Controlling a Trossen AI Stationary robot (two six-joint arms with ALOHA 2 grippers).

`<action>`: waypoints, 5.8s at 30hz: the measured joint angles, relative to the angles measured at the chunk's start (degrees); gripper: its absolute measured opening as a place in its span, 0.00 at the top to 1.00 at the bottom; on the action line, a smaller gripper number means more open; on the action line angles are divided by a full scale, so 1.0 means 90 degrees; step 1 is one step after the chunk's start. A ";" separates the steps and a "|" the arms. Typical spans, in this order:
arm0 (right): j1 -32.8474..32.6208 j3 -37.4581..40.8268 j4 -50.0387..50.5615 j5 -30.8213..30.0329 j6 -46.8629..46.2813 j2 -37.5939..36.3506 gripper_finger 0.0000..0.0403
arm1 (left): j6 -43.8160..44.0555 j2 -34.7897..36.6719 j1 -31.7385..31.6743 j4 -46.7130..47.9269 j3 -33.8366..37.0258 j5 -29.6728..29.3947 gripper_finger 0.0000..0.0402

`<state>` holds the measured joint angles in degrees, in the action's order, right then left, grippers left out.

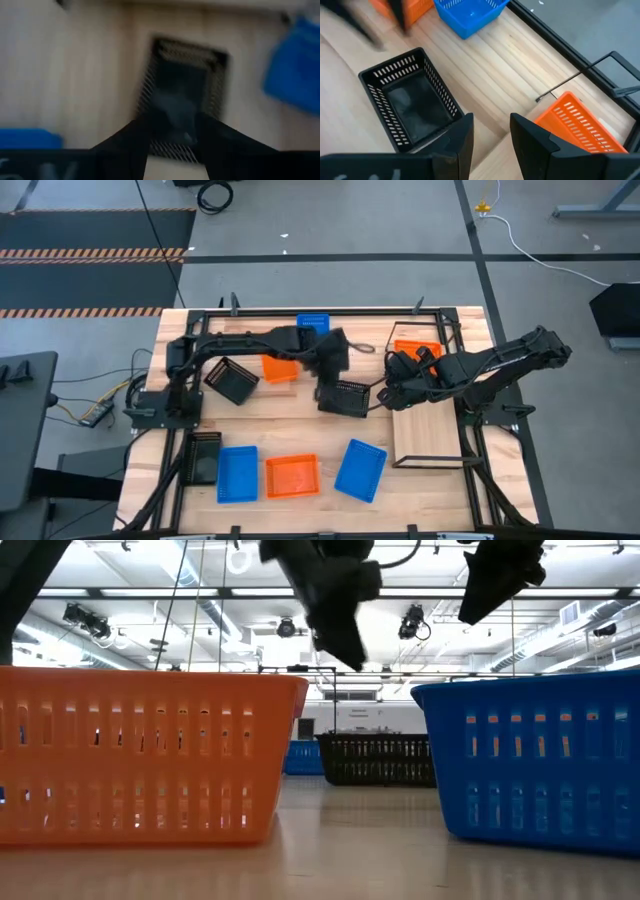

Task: Stack baskets on shelf by color
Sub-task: Put the right black bin on the shelf

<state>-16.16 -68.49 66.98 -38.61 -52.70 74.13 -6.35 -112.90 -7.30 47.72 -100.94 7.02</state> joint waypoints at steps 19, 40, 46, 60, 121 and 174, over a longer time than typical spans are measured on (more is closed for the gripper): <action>-0.0207 0.0000 -0.0090 0.0126 -0.0137 0.0000 0.67 | -0.1340 0.0003 0.1460 -0.1923 0.2072 -0.1679 0.61; -0.0209 0.0000 -0.0227 0.0126 -0.0253 0.0000 0.67 | -0.1500 -0.0209 0.1000 -0.1965 0.2097 -0.1220 0.60; -0.0209 0.0000 -0.0240 0.0127 -0.0331 -0.0003 0.67 | -0.1443 -0.0546 0.0972 -0.2065 0.2103 -0.1193 0.65; -0.0209 0.0001 -0.0171 0.0131 -0.0335 -0.0002 0.67 | -0.1061 -0.0588 0.1021 -0.2711 0.1771 -0.1103 0.99; 0.0388 -0.1311 0.1218 0.4018 0.2256 0.0146 0.67 | -0.0529 -0.1494 0.1079 -0.6135 0.0908 -0.1053 0.97; -0.0161 -0.1307 0.1690 0.3245 0.2427 0.1343 0.67 | -0.0379 -0.1523 0.1091 -0.6036 0.0908 -0.1053 0.97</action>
<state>-17.61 -80.25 82.19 -9.40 -30.86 86.21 -9.77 -126.61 2.52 -6.61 -92.77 -2.46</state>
